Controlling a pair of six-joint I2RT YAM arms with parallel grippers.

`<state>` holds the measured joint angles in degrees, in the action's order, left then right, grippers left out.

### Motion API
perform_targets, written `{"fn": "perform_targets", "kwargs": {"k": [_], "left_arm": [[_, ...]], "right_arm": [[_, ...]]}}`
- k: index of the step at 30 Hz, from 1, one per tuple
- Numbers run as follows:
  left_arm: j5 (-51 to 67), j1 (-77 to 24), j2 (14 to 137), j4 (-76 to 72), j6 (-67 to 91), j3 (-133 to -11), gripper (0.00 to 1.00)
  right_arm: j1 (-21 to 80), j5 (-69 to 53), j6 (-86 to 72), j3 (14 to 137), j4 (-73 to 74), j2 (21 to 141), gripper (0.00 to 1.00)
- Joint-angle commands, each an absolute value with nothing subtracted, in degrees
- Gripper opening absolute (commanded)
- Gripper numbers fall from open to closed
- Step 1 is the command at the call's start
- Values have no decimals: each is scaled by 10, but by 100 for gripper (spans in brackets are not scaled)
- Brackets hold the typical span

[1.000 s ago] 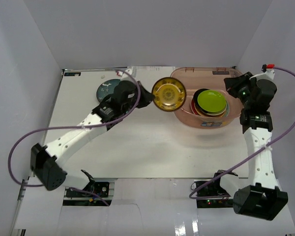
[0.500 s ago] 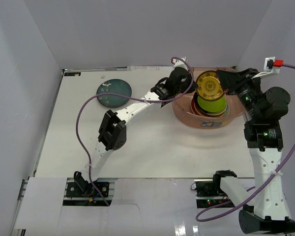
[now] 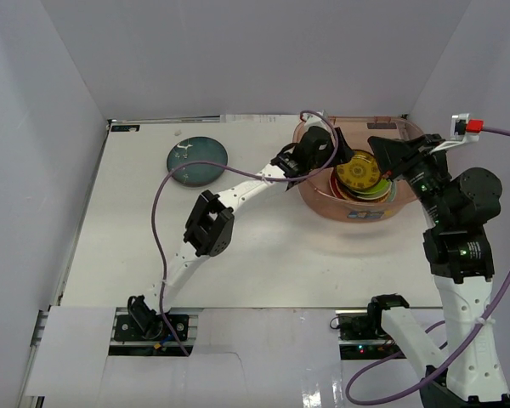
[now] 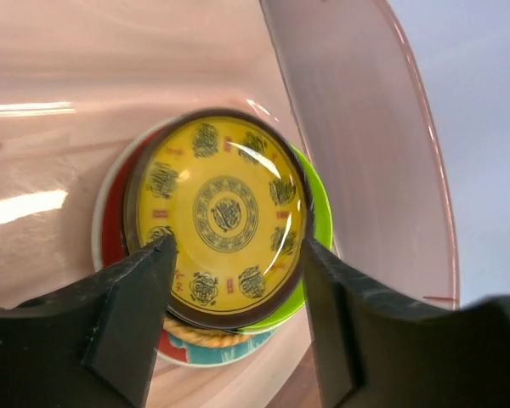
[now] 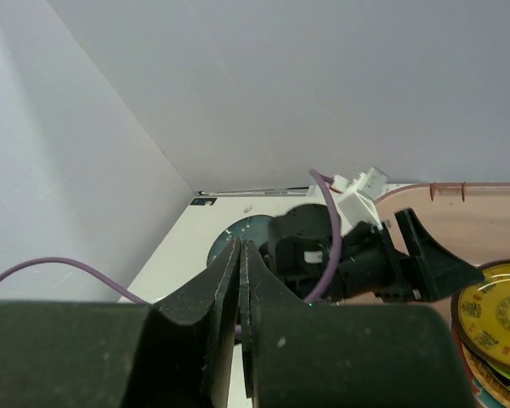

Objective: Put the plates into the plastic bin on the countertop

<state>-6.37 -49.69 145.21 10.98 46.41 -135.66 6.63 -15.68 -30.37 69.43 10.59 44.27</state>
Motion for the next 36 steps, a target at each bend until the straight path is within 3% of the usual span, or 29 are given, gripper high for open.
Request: {"fn": "perform_targets", "kwargs": {"k": [1, 4, 8, 9, 14, 16, 19, 28, 36], "left_arm": [[-61, -465, 1341, 79, 446, -1336, 80], [-48, -436, 1256, 79, 405, -1286, 84], [-73, -386, 1096, 83, 361, -1102, 83], [-78, -370, 1059, 80, 366, -994, 83], [-32, -178, 846, 60, 467, -676, 79], [6, -87, 811, 34, 497, -557, 78], [82, -2, 791, -34, 536, -471, 78], [173, 58, 978, -141, 561, -487, 79], [201, 72, 1116, -240, 590, -531, 49]], "right_arm": [[70, -156, -288, 675, 105, 432, 8], [71, -165, -300, 645, 87, 424, 8], [72, -192, -308, 606, 69, 421, 9], [74, -197, -308, 596, 61, 421, 10], [88, -235, -327, 513, 25, 432, 13], [111, -239, -330, 498, 12, 444, 16], [157, -223, -320, 491, 7, 461, 23], [263, -163, -285, 481, 11, 491, 31], [303, -144, -279, 461, 6, 510, 31]]}}
